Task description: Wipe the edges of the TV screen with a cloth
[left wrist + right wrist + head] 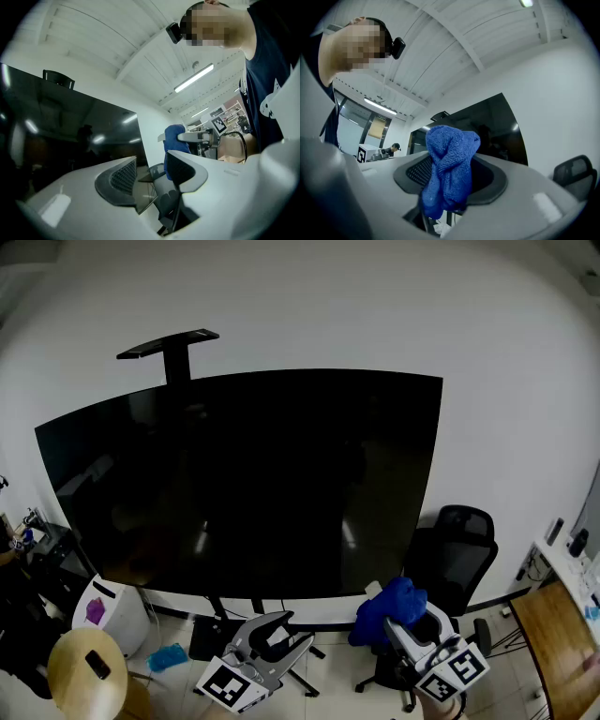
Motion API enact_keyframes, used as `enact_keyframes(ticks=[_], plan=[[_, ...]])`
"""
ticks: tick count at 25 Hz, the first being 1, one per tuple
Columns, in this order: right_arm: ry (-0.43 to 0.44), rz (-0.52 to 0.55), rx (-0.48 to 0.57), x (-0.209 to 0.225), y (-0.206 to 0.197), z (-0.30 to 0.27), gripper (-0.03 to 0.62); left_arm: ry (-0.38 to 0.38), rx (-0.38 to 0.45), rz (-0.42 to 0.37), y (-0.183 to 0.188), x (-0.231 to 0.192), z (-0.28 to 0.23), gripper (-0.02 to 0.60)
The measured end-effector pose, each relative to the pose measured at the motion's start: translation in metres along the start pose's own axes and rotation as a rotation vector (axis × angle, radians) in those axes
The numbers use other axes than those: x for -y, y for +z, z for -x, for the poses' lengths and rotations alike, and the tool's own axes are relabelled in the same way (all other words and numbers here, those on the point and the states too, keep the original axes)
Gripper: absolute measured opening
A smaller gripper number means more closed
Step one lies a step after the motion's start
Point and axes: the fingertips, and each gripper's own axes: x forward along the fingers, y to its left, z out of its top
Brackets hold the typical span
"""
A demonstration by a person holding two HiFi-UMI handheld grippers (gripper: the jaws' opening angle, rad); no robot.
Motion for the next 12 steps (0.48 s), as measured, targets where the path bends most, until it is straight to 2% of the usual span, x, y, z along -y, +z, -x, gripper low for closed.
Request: enact_keyframes(ticks=[7, 12], plan=[[-0.013, 0.079, 0.045, 0.028, 0.037, -0.009, 0.213, -0.027, 0.026, -0.053, 0.018, -0.006, -0.026, 0.189], [-0.011, 0.148, 0.09, 0.064, 0.079, -0.023, 0.213, -0.05, 0.05, -0.129, 0.043, -0.011, -0.062, 0.189]])
